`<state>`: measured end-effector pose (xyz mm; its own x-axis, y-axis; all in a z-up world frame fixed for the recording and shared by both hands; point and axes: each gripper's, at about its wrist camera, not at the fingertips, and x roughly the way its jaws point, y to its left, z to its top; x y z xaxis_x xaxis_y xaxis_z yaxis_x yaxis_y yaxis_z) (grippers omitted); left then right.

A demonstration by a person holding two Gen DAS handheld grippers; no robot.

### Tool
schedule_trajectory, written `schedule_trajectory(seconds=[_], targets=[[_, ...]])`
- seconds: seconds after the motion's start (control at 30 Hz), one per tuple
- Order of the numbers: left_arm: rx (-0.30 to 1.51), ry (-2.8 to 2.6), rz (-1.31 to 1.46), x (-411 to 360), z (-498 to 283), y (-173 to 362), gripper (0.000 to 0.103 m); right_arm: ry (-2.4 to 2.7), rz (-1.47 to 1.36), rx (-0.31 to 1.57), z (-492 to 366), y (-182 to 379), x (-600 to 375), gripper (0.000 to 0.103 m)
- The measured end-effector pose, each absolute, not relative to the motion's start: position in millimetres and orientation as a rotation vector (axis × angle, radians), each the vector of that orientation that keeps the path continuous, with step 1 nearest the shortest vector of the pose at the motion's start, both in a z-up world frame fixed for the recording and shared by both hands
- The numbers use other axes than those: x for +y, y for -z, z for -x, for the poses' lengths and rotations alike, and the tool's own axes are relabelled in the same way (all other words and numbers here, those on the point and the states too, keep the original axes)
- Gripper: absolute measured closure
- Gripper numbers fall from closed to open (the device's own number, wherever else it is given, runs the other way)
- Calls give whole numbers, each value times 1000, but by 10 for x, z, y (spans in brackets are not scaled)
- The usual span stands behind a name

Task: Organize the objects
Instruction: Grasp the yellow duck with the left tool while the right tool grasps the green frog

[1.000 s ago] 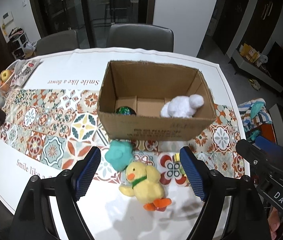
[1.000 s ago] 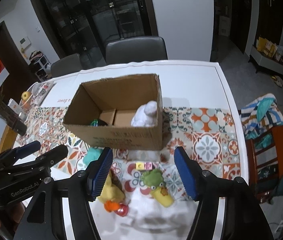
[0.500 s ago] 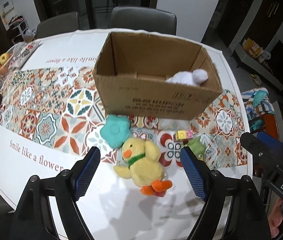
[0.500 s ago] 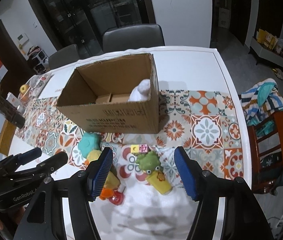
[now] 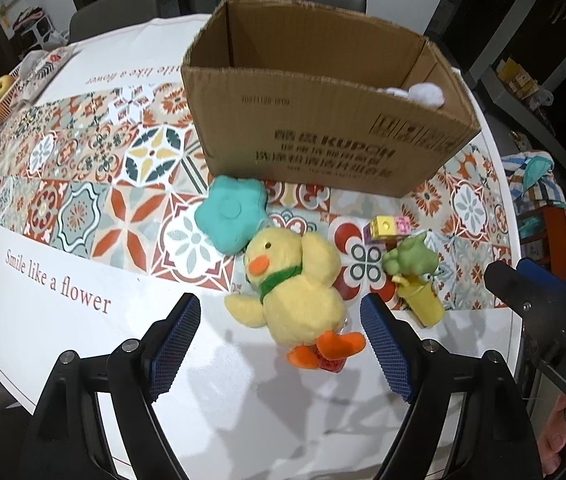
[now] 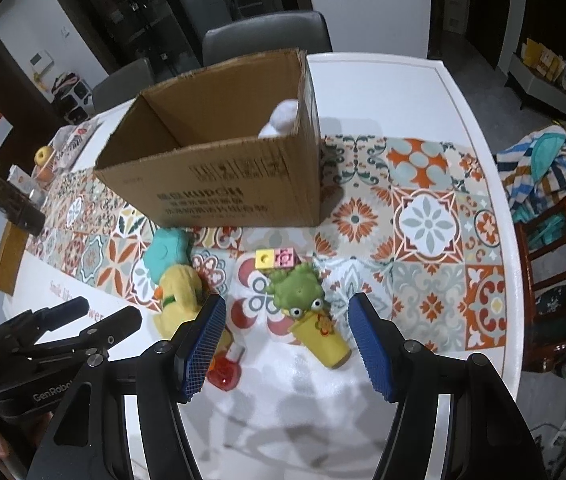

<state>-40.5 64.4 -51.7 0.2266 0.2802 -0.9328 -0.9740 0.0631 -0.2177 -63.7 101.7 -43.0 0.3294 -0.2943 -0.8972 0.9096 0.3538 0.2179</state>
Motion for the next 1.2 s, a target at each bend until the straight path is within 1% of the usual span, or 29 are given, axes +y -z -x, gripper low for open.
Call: schedule_trajectory(seconds=[0.33, 0.73, 1.2], targets=[[899, -1117, 1130, 725, 325, 820, 21, 867, -924, 954, 577, 826, 897, 39], [939, -1097, 1192, 891, 246, 1119, 21, 830, -958, 1005, 479, 1165, 725, 39], [930, -1067, 1283, 1067, 196, 1378, 20, 823, -962, 1047, 358, 1402, 591, 39]])
